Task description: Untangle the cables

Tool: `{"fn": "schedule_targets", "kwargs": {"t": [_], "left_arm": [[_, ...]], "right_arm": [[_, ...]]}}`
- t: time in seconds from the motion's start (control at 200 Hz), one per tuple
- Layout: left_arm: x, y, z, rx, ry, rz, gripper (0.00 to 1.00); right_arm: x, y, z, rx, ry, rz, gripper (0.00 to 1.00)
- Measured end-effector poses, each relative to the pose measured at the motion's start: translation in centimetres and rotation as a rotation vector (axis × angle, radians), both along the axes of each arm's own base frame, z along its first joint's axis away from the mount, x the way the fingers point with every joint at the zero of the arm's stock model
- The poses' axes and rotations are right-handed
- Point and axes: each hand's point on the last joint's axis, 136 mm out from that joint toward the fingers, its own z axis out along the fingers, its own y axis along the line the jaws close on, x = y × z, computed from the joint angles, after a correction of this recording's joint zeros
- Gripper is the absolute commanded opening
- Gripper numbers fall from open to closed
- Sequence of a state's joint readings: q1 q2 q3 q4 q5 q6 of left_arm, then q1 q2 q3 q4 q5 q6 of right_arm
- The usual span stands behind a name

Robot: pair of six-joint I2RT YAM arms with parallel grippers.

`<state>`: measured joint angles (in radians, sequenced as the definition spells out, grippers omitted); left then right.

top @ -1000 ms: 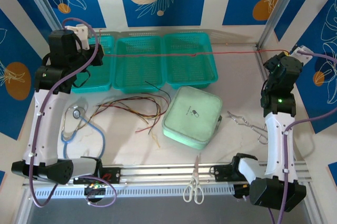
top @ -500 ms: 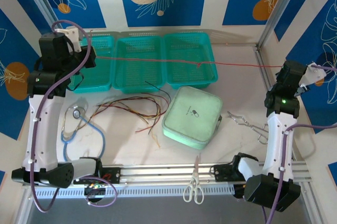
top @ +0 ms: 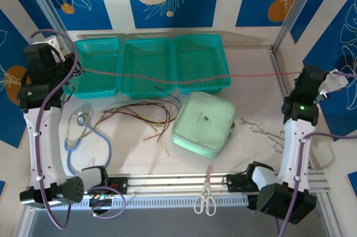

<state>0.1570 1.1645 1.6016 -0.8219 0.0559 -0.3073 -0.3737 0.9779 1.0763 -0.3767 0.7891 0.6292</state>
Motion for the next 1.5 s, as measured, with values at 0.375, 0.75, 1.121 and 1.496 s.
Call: {"fn": "schedule_targets", "kwargs": {"t": [0.375,0.75,1.121,1.496], "left_arm": [[-0.5,6.3,-2.2,-0.086,-0.021,0.220,0.00],[0.3,2.9,-0.5,-0.236,-0.113,0.103,0.00],[-0.4,-1.9,6.2,-0.315,-0.305,-0.048,0.00],[-0.2,-6.1,8.1,-0.345,-0.367,-0.172,0.00]], "right_arm": [[-1.8,-2.3,-0.7,0.016,0.010,-0.085,0.00],[2.7,3.1,0.3,0.013,-0.037,0.197,0.00],[10.0,15.7,6.8,-0.060,-0.158,0.708,0.00],[17.8,26.4,13.4,-0.045,-0.321,0.992,0.00]]}}
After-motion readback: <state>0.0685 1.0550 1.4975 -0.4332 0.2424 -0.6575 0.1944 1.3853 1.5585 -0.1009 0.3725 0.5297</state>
